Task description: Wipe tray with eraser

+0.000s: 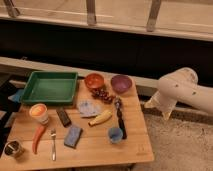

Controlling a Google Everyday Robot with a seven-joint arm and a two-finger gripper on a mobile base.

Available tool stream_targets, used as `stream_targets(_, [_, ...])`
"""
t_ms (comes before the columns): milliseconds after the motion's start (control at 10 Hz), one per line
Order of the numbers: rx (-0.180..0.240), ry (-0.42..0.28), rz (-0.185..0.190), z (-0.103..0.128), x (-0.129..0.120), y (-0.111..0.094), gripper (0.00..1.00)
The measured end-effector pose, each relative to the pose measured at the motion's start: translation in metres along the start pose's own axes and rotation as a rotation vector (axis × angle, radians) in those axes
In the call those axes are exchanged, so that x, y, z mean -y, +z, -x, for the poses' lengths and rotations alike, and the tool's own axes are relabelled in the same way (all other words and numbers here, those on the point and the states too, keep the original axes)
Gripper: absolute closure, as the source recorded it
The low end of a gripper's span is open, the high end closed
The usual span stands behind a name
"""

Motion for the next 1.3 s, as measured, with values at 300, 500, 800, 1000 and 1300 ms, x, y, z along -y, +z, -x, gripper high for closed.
stream_targets(300, [0.061,0.045,-0.008,-0.002,0.014,0.008,0.32])
stream_targets(500, [-0.058,-0.051,-0.008,-0.001,-0.002,-0.001,0.32])
stream_targets(800, [-0.085,-0.139,0.004,-0.003,-0.035,-0.007,0.32])
stream_targets(1000, [-0.127,-0.234,0.005,-0.013,-0.079,-0.016,0.32])
stream_targets(1300, [-0.134,-0.279,0.018,-0.021,-0.112,-0.022,0.32])
